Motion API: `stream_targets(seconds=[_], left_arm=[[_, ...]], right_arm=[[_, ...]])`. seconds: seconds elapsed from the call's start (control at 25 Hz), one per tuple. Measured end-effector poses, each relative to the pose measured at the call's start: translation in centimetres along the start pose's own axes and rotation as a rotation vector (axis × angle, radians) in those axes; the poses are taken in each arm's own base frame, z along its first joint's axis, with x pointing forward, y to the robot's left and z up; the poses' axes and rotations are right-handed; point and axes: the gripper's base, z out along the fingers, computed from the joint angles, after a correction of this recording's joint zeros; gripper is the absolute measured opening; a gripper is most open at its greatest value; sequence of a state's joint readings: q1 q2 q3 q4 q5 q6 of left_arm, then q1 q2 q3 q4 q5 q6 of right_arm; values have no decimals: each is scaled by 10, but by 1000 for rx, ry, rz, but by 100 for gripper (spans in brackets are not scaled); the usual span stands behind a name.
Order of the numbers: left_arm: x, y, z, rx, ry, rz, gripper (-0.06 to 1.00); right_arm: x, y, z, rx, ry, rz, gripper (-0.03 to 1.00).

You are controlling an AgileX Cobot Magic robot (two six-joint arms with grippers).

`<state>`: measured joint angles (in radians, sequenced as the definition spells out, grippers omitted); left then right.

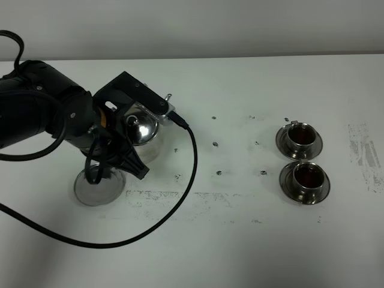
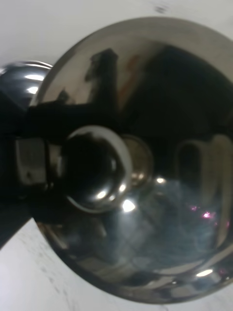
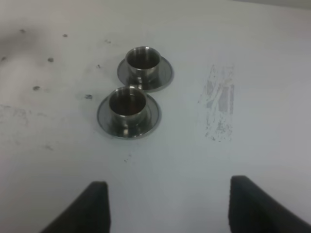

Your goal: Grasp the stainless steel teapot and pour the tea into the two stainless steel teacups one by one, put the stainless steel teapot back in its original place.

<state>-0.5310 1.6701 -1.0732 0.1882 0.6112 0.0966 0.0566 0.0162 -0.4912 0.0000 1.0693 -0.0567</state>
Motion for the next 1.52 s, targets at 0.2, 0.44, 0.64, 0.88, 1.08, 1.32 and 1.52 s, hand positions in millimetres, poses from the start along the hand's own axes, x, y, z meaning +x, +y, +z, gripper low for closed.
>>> stream_targets(seconds=[0.2, 0.44, 0.64, 0.88, 1.08, 1.32, 1.52], left_arm=[[23, 9, 11, 0, 65, -66, 19], [39, 13, 21, 4, 111, -102, 19], [52, 11, 24, 9, 142, -127, 19], [64, 16, 22, 2, 133, -167, 19], [68, 16, 23, 0, 137, -173, 19], [66, 17, 23, -3, 110, -173, 19], [66, 20, 23, -7, 98, -184, 19]], right_arm=[[0, 0, 0, 0, 0, 0, 51], [0, 0, 0, 0, 0, 0, 51], [0, 0, 0, 0, 0, 0, 51], [0, 0, 0, 0, 0, 0, 51], [0, 0, 0, 0, 0, 0, 51], [0, 0, 0, 0, 0, 0, 51], [0, 0, 0, 0, 0, 0, 51]])
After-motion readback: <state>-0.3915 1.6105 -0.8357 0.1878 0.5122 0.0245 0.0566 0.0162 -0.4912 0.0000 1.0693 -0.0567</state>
